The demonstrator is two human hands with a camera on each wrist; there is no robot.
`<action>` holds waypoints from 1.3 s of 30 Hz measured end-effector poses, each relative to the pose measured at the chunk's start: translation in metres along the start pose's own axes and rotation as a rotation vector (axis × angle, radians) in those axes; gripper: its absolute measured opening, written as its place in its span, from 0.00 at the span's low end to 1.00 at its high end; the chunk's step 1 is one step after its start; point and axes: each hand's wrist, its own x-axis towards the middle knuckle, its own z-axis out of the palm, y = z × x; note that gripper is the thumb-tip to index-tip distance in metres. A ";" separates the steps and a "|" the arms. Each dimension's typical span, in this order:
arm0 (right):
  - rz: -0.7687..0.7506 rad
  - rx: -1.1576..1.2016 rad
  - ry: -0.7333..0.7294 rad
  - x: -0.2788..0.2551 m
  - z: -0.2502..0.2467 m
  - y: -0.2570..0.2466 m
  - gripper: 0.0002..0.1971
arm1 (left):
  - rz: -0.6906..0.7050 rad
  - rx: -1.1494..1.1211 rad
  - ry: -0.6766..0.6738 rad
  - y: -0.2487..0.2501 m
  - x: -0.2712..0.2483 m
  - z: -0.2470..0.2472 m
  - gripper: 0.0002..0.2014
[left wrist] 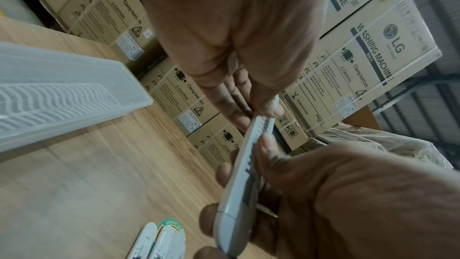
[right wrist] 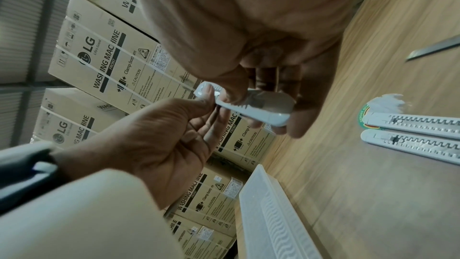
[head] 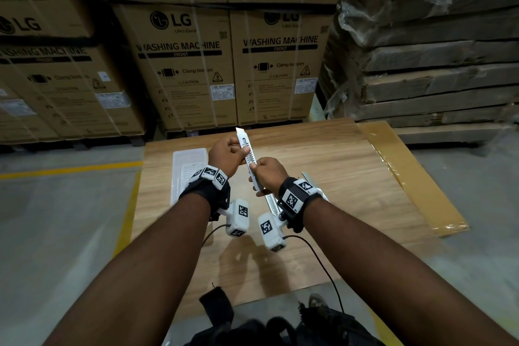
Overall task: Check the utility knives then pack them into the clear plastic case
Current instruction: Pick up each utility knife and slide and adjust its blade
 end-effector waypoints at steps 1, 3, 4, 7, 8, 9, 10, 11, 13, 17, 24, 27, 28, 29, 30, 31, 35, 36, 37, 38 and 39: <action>-0.002 0.002 0.002 0.000 0.000 0.000 0.12 | -0.001 -0.003 0.002 0.000 0.000 0.001 0.11; -0.004 -0.002 0.005 0.001 0.001 0.001 0.11 | 0.005 0.000 0.015 0.000 0.000 0.001 0.11; -0.003 -0.004 0.007 0.001 0.001 0.001 0.10 | 0.007 0.006 0.022 0.000 0.000 0.001 0.11; 0.007 0.012 0.007 0.001 0.003 0.003 0.07 | 0.012 0.028 0.018 0.001 0.001 0.001 0.11; 0.009 0.017 0.001 0.001 0.003 0.004 0.08 | 0.012 0.040 0.017 0.001 0.002 0.002 0.11; 0.011 0.020 -0.009 0.002 0.004 0.004 0.08 | 0.008 0.049 0.020 0.000 0.002 0.002 0.11; 0.014 0.024 -0.018 0.002 0.003 0.004 0.08 | 0.002 0.055 0.020 -0.001 0.002 0.002 0.12; 0.017 0.028 -0.027 0.002 0.003 0.004 0.07 | -0.005 0.056 0.017 -0.002 0.003 0.001 0.12; 0.028 0.043 -0.048 0.002 0.001 0.004 0.07 | -0.017 0.066 0.009 -0.003 0.003 0.001 0.12; 0.059 0.135 -0.077 0.003 -0.002 0.003 0.07 | -0.030 0.048 0.077 -0.005 0.003 -0.002 0.11; 0.071 0.196 -0.165 0.002 -0.008 -0.003 0.15 | -0.095 -0.084 0.118 -0.006 0.004 -0.003 0.17; 0.045 0.195 -0.161 0.004 -0.008 -0.003 0.12 | -0.108 -0.116 0.131 -0.003 0.001 0.000 0.17; 0.034 0.189 -0.152 0.004 -0.008 -0.002 0.11 | -0.105 -0.118 0.136 -0.003 0.001 0.001 0.17; 0.026 0.178 -0.140 0.005 -0.007 -0.001 0.12 | -0.103 -0.121 0.141 -0.003 0.001 0.002 0.17; 0.018 0.162 -0.124 0.006 -0.006 -0.001 0.12 | -0.104 -0.126 0.146 -0.002 0.001 0.003 0.17; 0.009 0.138 -0.104 0.007 -0.005 -0.001 0.13 | -0.106 -0.130 0.148 -0.002 0.001 0.003 0.17; -0.031 0.036 -0.031 0.008 -0.003 0.000 0.14 | -0.098 -0.131 0.157 -0.002 0.002 0.006 0.17; -0.035 0.026 -0.027 0.008 -0.003 0.001 0.14 | -0.094 -0.130 0.156 -0.003 0.002 0.006 0.17; -0.039 0.018 -0.027 0.008 -0.003 0.001 0.14 | -0.090 -0.127 0.156 -0.003 0.002 0.006 0.17; -0.043 0.011 -0.029 0.008 -0.004 0.001 0.13 | -0.088 -0.123 0.157 -0.003 0.002 0.006 0.17; -0.046 0.007 -0.030 0.008 -0.004 0.001 0.13 | -0.086 -0.122 0.159 -0.003 0.002 0.007 0.17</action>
